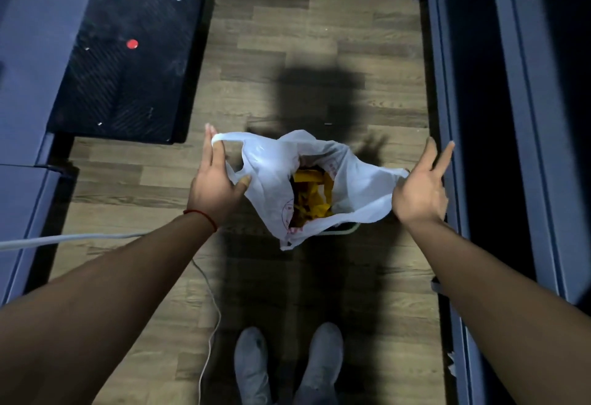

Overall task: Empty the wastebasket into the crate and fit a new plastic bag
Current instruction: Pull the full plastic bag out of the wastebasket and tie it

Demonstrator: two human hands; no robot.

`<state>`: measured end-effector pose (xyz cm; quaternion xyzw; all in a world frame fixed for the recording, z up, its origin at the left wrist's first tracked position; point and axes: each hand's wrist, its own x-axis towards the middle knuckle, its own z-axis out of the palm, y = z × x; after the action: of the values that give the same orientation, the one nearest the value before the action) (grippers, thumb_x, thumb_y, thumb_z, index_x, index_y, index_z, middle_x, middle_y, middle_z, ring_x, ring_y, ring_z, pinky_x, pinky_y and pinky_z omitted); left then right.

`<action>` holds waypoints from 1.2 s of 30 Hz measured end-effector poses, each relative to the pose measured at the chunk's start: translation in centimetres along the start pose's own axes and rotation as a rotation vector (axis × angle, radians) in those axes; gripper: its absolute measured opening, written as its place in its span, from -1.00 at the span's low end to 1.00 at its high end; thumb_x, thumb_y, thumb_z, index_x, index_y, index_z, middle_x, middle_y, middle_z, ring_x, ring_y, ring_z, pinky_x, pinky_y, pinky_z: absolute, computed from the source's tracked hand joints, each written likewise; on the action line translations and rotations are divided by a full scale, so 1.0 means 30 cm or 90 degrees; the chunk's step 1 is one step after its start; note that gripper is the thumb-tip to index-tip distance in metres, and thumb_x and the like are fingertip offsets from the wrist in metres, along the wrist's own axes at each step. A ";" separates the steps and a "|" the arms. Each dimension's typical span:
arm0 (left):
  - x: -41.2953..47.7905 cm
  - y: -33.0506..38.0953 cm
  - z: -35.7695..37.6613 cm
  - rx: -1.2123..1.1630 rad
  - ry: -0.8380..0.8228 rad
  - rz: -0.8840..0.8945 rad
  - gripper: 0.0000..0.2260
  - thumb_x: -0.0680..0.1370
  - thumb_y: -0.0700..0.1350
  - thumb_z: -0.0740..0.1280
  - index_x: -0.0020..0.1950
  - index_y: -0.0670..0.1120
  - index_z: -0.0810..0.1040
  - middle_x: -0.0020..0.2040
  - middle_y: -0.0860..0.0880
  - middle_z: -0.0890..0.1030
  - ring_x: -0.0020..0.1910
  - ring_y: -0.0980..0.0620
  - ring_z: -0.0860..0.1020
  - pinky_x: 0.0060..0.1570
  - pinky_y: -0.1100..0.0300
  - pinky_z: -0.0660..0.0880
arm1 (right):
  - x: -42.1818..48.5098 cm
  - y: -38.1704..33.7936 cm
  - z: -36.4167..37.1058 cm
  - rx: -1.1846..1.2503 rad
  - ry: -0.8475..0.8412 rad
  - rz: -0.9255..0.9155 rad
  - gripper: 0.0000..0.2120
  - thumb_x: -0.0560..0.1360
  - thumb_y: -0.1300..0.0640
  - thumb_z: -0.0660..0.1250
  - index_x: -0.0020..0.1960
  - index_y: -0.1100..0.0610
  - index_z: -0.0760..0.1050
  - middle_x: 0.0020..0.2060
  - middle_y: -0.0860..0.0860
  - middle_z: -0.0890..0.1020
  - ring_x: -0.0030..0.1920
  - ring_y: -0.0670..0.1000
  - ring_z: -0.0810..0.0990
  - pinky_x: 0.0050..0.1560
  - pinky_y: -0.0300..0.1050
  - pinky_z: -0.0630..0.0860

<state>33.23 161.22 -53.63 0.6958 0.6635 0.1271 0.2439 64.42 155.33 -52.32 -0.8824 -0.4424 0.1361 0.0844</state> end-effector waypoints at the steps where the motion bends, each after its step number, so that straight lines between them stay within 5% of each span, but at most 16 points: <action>1: -0.007 0.007 0.009 -0.019 -0.007 0.008 -0.23 0.49 0.05 0.42 0.54 -0.15 0.08 0.61 -0.05 -0.07 0.39 -0.14 0.41 0.04 -0.04 0.57 | -0.007 -0.002 0.006 0.026 -0.003 -0.005 -0.28 0.53 0.24 0.24 0.55 0.02 -0.07 0.57 0.08 -0.11 0.04 0.31 0.56 0.01 0.10 0.48; 4: -0.040 0.039 0.030 -0.076 -0.048 0.027 -0.25 0.45 0.20 0.34 0.50 0.00 0.05 0.50 -0.29 0.23 0.09 -0.13 0.57 -0.04 0.03 0.58 | -0.025 -0.007 0.048 0.155 -0.063 0.068 -0.46 0.58 0.19 0.18 0.51 0.04 0.09 0.41 0.17 0.36 0.19 0.27 0.52 0.10 0.13 0.50; 6: -0.060 0.069 0.038 -0.086 -0.048 0.031 -0.33 0.46 0.16 0.35 0.45 -0.01 0.13 0.49 -0.26 0.26 -0.03 -0.07 0.55 -0.07 0.07 0.57 | -0.027 0.003 0.082 0.233 -0.081 0.169 -0.57 0.60 0.18 0.14 0.45 0.09 0.21 0.20 0.22 0.53 0.17 0.27 0.53 0.07 0.10 0.50; 9: -0.061 0.100 0.046 -0.093 -0.032 0.032 -0.35 0.50 0.03 0.40 0.49 -0.10 0.21 0.60 0.00 0.07 0.40 -0.05 0.38 0.22 0.10 0.43 | -0.008 0.024 0.082 0.287 -0.083 0.286 -0.61 0.61 0.13 0.12 0.41 0.16 0.26 0.32 0.22 0.42 0.24 0.28 0.47 0.13 0.08 0.45; 13: -0.021 0.152 0.031 -0.164 0.015 -0.008 -0.27 0.49 0.08 0.42 0.53 -0.13 0.17 0.51 -0.04 0.29 0.44 -0.03 0.33 0.32 0.19 0.32 | 0.035 0.073 0.055 0.338 -0.101 0.346 -0.67 0.58 0.13 0.15 0.32 0.21 0.34 0.25 0.25 0.49 0.18 0.29 0.51 0.13 0.10 0.49; 19: -0.012 0.239 0.013 -0.135 0.033 0.039 -0.27 0.52 0.04 0.39 0.56 -0.14 0.11 0.57 -0.03 0.18 0.49 0.05 0.25 0.28 0.32 0.20 | 0.030 0.082 0.030 0.329 -0.100 0.294 -0.80 0.57 0.18 0.13 -0.02 0.16 0.53 -0.04 0.12 0.62 0.04 0.19 0.58 0.01 0.02 0.50; 22: -0.024 0.248 0.029 -0.126 0.025 0.034 -0.28 0.53 0.05 0.38 0.56 -0.13 0.10 0.58 0.00 0.13 0.50 0.05 0.22 0.29 0.33 0.17 | 0.028 0.056 0.041 0.466 -0.092 0.280 -0.78 0.57 0.15 0.16 -0.09 0.07 0.58 -0.17 -0.06 0.69 -0.02 0.02 0.61 -0.12 -0.12 0.46; 27: -0.044 0.257 0.090 -0.127 0.013 0.025 -0.30 0.53 0.04 0.39 0.55 -0.13 0.14 0.55 -0.03 0.23 0.45 0.00 0.29 0.19 0.34 0.23 | 0.016 0.076 0.072 0.580 -0.133 0.223 -0.74 0.61 -0.01 0.21 0.27 -0.08 0.51 -0.05 -0.11 0.57 -0.06 -0.08 0.50 -0.10 -0.21 0.41; 30: -0.048 0.257 0.135 -0.140 0.003 0.027 -0.28 0.53 0.05 0.37 0.56 -0.14 0.11 0.52 -0.05 0.27 0.43 -0.01 0.32 0.19 0.30 0.28 | 0.016 0.119 0.102 0.507 -0.132 0.134 -0.68 0.64 0.02 0.10 0.35 -0.07 0.46 -0.11 0.01 0.62 -0.16 0.00 0.57 -0.24 -0.13 0.48; 33: -0.049 0.254 0.177 -0.155 -0.008 0.019 -0.25 0.53 0.07 0.37 0.57 -0.14 0.06 0.49 -0.06 0.32 0.42 -0.03 0.35 0.17 0.23 0.36 | 0.014 0.143 0.112 0.385 -0.120 0.010 -0.68 0.64 0.06 0.08 0.34 -0.05 0.44 -0.38 -0.12 0.41 -0.38 -0.14 0.37 -0.38 -0.18 0.29; 36: -0.046 0.252 0.208 -0.161 -0.018 0.015 -0.21 0.54 0.07 0.36 0.59 -0.13 -0.01 0.46 -0.20 0.36 0.39 -0.16 0.40 0.19 0.05 0.45 | -0.025 0.146 0.090 0.224 -0.099 -0.163 -0.59 0.63 0.10 0.09 0.47 -0.09 0.29 -0.27 -0.12 0.53 -0.29 -0.12 0.49 -0.31 -0.24 0.37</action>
<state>42.76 158.80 -54.88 0.6690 0.6306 0.2026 0.3373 66.46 152.19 -55.93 -0.7775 -0.5254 0.2670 0.2193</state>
